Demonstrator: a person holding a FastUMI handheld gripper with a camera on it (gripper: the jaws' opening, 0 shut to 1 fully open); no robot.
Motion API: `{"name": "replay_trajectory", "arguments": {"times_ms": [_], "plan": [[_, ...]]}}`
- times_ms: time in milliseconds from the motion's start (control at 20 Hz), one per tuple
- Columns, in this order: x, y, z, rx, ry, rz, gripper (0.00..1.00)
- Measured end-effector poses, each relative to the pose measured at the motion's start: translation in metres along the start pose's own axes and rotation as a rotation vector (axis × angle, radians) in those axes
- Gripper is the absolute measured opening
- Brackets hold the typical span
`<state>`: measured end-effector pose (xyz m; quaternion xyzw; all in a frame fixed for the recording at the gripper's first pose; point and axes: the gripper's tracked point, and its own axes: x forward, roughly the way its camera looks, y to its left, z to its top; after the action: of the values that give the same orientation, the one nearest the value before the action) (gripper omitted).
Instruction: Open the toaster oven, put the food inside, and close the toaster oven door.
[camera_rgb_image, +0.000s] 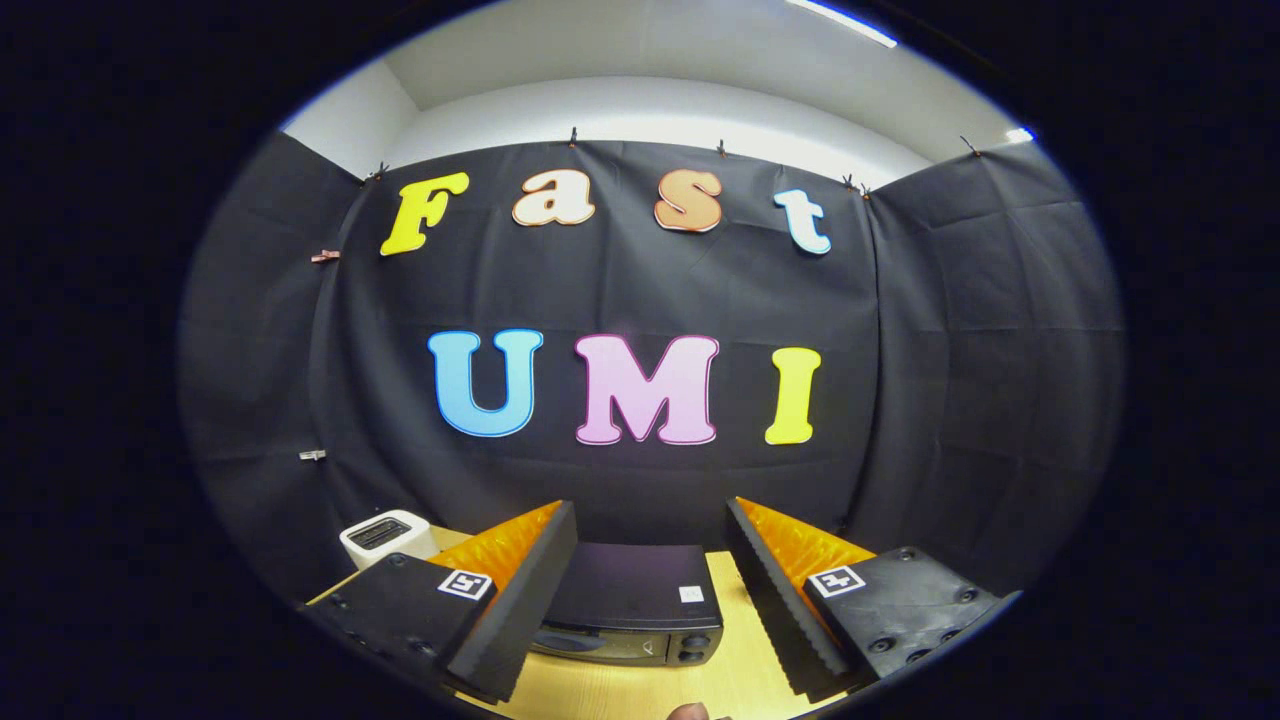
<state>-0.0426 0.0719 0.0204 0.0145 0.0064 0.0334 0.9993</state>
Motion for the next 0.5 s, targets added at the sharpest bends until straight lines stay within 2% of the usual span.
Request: {"name": "replay_trajectory", "arguments": {"times_ms": [500], "plan": [[-0.004,-0.002,-0.017,0.012,0.033,-0.010,0.98]]}}
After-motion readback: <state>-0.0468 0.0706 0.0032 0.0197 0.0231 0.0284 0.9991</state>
